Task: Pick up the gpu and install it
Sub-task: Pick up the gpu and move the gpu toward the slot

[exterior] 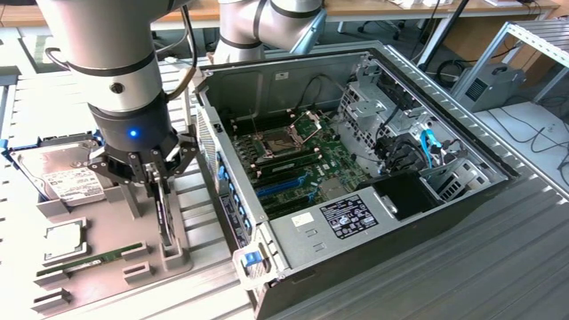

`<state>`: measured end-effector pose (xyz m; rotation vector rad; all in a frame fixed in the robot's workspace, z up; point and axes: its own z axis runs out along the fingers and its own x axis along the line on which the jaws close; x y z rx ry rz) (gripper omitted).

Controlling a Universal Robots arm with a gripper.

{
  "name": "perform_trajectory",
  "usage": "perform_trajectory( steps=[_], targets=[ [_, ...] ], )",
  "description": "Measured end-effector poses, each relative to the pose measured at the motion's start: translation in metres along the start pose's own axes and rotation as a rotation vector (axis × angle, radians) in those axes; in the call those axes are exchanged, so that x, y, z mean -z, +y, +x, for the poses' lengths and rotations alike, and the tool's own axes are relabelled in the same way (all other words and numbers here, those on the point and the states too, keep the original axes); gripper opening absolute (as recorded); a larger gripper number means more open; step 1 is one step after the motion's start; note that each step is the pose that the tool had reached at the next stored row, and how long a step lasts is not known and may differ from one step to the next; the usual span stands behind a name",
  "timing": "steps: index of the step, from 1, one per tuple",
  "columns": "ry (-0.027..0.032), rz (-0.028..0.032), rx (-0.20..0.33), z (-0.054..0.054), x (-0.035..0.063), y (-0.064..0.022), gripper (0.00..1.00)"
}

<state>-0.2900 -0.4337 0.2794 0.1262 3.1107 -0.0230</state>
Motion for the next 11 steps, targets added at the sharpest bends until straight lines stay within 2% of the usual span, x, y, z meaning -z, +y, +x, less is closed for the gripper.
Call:
perform_trajectory(
  steps=[11],
  targets=[
    [-0.0001, -0.0001, 0.000, -0.0001, 0.0025, 0.0000, 0.27]
  ],
)
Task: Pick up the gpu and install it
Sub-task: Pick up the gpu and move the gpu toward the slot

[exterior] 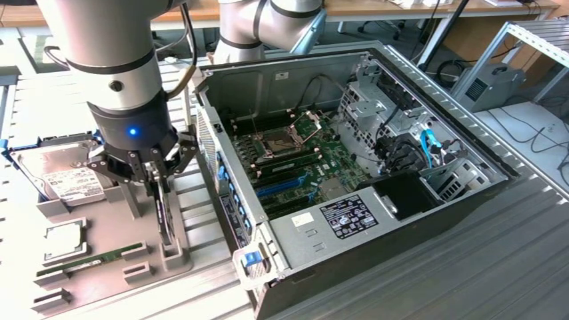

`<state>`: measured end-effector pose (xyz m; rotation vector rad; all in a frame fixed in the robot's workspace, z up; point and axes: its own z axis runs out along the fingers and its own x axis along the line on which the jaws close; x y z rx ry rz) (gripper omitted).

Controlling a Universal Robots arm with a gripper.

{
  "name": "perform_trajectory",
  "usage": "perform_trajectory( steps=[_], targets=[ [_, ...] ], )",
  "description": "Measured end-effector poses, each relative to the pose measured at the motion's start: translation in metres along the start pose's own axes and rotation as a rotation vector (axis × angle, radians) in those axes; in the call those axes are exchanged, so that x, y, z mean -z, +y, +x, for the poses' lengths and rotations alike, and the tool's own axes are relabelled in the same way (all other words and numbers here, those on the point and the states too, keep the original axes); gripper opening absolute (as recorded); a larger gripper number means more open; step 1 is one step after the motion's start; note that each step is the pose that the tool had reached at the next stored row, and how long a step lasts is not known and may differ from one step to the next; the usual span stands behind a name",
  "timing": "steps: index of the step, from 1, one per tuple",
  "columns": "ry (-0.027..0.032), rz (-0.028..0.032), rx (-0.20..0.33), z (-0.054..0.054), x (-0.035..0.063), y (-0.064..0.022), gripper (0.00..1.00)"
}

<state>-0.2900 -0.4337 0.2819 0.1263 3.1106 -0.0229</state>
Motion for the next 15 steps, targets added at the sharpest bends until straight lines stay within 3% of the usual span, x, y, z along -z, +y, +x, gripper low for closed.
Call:
perform_trajectory(
  steps=[15],
  targets=[
    [0.0001, 0.0001, 0.000, -0.0001, 0.0043, -0.0001, 0.27]
  ],
)
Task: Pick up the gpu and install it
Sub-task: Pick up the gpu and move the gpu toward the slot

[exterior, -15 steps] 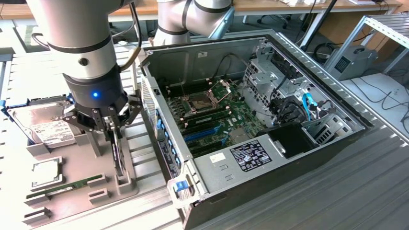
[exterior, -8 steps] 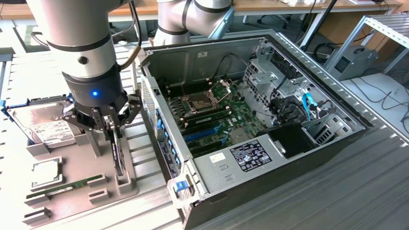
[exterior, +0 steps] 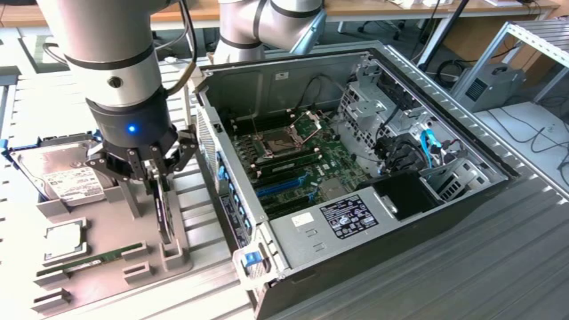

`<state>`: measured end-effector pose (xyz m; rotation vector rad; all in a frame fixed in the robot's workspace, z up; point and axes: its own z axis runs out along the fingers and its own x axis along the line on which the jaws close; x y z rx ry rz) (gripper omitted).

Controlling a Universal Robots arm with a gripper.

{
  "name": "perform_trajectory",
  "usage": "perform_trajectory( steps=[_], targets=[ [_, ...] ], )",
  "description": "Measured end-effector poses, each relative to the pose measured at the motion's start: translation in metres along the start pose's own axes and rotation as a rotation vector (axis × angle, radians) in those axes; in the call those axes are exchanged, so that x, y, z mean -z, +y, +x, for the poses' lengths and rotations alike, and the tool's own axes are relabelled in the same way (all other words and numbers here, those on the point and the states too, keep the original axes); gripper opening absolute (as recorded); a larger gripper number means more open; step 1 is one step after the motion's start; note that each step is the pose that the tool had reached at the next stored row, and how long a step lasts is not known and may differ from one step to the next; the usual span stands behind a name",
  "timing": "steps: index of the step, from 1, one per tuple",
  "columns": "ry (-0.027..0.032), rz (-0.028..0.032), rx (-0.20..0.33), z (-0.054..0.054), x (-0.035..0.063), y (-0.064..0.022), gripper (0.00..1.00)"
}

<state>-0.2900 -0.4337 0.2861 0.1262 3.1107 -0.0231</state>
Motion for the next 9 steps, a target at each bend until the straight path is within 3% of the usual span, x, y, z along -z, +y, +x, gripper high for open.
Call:
perform_trajectory(
  steps=[9],
  targets=[
    [0.0000, 0.0000, 0.000, -0.0001, 0.0023, 0.0000, 0.27]
  ],
)
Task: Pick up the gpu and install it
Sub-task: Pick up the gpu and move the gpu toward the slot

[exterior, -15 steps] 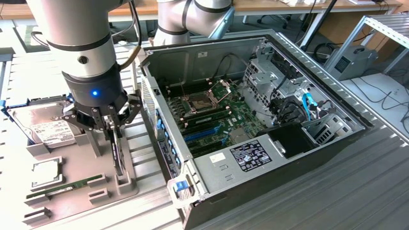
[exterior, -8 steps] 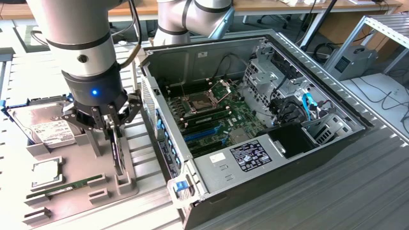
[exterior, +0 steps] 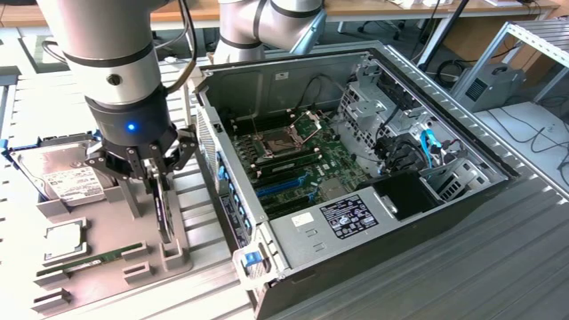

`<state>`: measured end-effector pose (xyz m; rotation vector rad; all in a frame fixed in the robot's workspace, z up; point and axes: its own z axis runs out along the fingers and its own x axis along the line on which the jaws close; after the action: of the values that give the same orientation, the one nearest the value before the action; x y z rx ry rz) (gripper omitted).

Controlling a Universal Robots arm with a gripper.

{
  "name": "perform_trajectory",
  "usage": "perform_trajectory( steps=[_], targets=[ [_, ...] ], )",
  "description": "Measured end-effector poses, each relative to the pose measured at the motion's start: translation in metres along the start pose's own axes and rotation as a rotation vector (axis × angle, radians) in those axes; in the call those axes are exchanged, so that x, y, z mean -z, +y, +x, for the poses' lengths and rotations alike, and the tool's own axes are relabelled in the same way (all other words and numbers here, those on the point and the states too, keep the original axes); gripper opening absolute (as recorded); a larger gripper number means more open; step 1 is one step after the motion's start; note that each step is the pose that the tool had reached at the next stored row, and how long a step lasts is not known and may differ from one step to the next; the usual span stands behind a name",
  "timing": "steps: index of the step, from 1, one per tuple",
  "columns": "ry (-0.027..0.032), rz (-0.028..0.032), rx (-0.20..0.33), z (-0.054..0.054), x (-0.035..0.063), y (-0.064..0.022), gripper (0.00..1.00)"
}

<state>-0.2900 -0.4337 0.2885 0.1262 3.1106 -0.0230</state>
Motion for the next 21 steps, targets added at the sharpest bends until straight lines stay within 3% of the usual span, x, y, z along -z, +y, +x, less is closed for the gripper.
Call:
perform_trajectory(
  steps=[21],
  targets=[
    [-0.0001, 0.0000, 0.000, -0.0002, 0.0052, -0.0001, 0.27]
  ],
)
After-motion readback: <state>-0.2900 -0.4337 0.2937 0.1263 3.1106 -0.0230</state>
